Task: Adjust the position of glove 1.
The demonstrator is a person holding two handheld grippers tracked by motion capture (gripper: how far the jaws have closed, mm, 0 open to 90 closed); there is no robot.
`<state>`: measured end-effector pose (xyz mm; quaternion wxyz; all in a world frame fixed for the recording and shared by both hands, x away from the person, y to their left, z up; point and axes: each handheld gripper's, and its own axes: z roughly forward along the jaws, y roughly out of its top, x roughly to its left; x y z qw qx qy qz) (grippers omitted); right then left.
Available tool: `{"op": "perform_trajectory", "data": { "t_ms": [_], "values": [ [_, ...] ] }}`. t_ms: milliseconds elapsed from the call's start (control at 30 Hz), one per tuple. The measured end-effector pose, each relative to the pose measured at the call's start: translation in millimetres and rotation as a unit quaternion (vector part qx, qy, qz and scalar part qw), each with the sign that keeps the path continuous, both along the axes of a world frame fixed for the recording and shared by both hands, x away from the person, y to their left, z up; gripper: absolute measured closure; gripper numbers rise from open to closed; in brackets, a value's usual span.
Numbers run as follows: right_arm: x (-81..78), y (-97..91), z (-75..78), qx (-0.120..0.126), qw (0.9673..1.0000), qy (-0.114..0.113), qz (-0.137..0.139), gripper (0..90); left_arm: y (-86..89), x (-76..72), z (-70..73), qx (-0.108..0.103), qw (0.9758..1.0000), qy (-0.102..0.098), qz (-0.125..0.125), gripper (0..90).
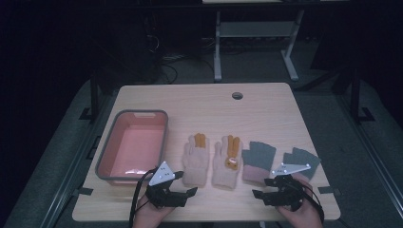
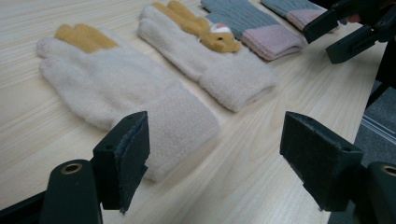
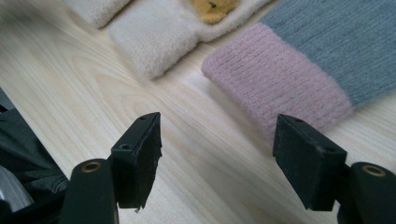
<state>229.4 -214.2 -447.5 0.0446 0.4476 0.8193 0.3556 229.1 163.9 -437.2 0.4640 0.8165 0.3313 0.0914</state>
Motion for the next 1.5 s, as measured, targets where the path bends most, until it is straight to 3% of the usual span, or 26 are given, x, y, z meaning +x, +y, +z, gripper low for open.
{"op": "perform_trajectory", "data": {
  "t_ms": [300, 433, 967, 1200, 1500],
  "values": [
    [0.2, 3.9, 1.9, 0.005, 1.0, -0.001, 0.007, 32.1, 0.7, -5.7, 0.2, -0.001, 1.0, -0.003, 0.003, 24.3],
    [-1.6, 12.7, 5.0, -0.021, 0.9996, -0.009, 0.018, 32.6, -0.6, -6.2, 1.0, -0.003, 1.0, -0.006, 0.0, 24.2],
    [7.4, 39.9, 12.5, -0.012, 0.9986, -0.001, 0.051, 32.4, -3.8, -9.3, 1.1, 0.001, 0.9998, -0.017, -0.006, 23.9],
    [15.0, 45.2, 22.3, -0.026, 0.9979, -0.007, 0.059, 32.4, 0.0, -9.1, 3.6, -0.005, 0.9998, -0.021, 0.002, 23.9],
    [26.2, 48.4, 38.6, -0.026, 0.9978, -0.002, 0.061, 28.7, 1.9, -8.0, 4.2, -0.004, 0.9997, -0.022, 0.006, 23.9]
  ]
}}
